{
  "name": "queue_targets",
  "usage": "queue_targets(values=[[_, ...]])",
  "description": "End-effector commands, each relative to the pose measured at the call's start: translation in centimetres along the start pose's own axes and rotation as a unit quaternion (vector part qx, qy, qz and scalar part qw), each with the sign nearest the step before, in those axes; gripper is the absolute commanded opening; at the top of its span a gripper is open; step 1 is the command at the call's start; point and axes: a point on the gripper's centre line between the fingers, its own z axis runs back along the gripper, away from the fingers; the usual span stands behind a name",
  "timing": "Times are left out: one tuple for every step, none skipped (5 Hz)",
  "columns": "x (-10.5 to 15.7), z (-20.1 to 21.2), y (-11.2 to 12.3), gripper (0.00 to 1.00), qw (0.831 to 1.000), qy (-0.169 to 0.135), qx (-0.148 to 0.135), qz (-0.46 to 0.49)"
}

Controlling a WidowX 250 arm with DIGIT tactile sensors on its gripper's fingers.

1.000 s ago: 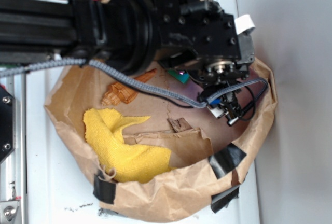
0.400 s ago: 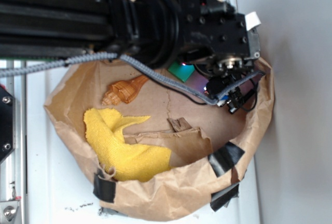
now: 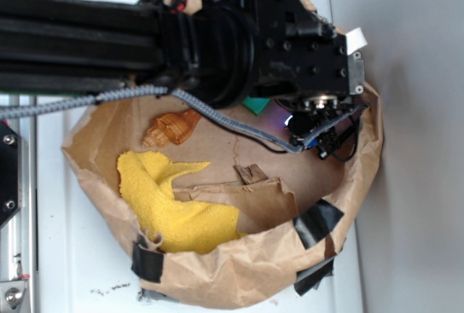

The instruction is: Grab the green block.

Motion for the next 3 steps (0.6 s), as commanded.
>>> queue_targets(values=[[-1.2, 4.3, 0.1, 1.00, 0.998, 0.001, -0.064, -0.028], [-2.3, 6.8, 1.2, 1.00, 0.995, 0.004, -0.097, -0.035], [-2.5, 6.2, 2.7, 1.00, 0.995, 0.000, -0.090, -0.034]])
